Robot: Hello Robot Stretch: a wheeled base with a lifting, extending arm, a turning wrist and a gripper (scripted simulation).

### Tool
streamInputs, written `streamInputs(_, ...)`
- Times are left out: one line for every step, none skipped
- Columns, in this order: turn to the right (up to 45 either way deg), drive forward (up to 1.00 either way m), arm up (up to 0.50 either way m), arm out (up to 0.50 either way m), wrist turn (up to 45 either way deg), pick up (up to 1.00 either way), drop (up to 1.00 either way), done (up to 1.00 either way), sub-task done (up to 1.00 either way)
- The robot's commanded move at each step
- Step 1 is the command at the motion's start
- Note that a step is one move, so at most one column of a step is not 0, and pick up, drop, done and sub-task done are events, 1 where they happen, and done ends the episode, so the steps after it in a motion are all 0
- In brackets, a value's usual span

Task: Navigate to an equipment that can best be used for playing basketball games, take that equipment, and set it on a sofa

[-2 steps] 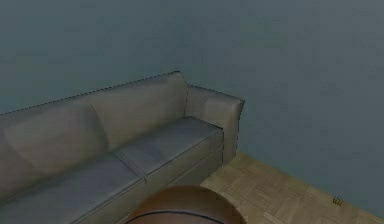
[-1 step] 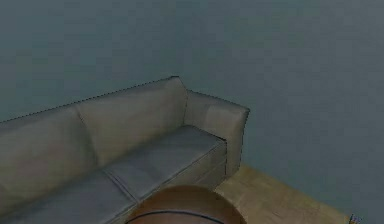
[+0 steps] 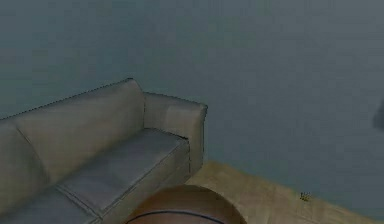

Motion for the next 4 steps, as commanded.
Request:
streamInputs(0.0, 0.55, 0.00, 0.00, 0.0, 0.00, 0.00, 0.00, 0.00)
streamInputs(45.0, 0.00, 0.00, 0.00, 0.0, 0.00, 0.00, 0.00, 0.00)
streamInputs(21.0, 0.00, 0.00, 0.00, 0.0, 0.00, 0.00, 0.00, 0.00)
streamInputs(3.0, 0.00, 0.00, 0.00, 0.0, 0.00, 0.00, 0.00, 0.00)
